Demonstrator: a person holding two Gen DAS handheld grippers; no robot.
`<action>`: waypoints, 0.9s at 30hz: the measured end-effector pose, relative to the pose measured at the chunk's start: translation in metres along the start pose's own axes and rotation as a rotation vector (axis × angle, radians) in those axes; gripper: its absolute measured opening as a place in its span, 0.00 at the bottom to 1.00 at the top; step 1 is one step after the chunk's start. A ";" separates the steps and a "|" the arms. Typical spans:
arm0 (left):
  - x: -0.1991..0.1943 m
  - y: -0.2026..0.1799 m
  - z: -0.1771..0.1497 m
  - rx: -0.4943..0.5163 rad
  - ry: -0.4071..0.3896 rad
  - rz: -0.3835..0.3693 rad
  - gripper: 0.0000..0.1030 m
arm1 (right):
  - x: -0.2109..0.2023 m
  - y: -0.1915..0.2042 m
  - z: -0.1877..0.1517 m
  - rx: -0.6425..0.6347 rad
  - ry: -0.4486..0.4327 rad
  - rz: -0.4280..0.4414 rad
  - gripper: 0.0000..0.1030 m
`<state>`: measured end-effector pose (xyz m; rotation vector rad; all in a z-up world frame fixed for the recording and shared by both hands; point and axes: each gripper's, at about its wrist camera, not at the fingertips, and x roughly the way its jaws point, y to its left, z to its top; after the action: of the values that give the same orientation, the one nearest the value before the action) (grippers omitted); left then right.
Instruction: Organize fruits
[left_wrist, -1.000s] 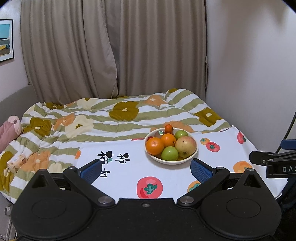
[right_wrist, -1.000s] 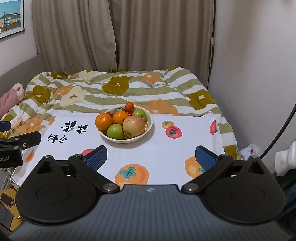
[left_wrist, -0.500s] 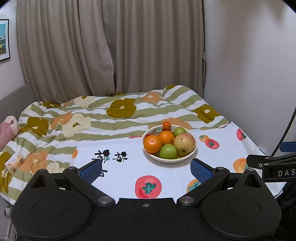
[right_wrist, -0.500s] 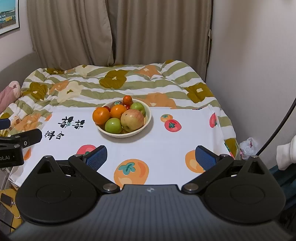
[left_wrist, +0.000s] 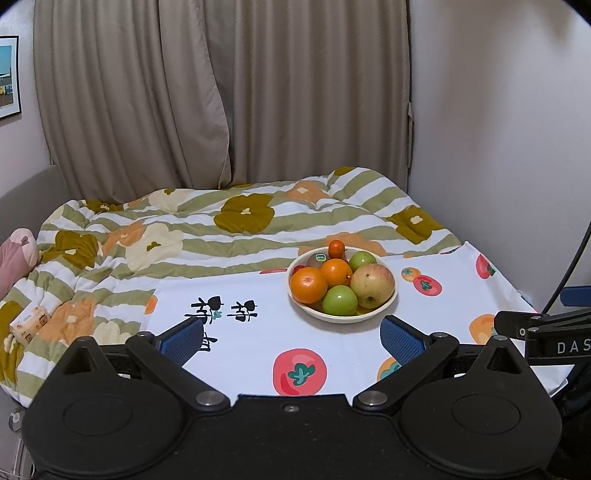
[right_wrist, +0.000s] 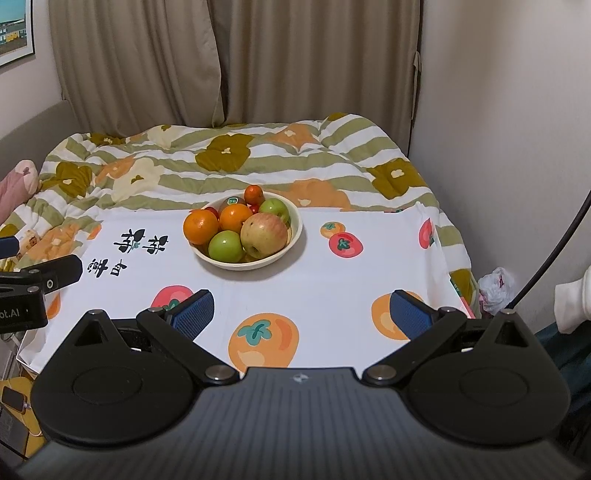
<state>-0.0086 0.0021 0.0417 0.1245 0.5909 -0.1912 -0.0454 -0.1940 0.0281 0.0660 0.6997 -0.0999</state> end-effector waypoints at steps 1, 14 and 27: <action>0.000 0.001 0.000 -0.002 0.001 -0.001 1.00 | 0.000 0.000 -0.001 0.001 0.002 0.000 1.00; 0.002 0.002 -0.001 -0.007 -0.001 -0.004 1.00 | 0.000 0.001 -0.002 0.000 0.005 -0.001 1.00; 0.004 -0.002 0.002 -0.014 -0.012 -0.009 1.00 | 0.004 0.003 -0.003 0.012 0.017 0.007 1.00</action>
<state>-0.0050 -0.0002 0.0412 0.1070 0.5812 -0.1966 -0.0439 -0.1915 0.0237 0.0811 0.7161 -0.0965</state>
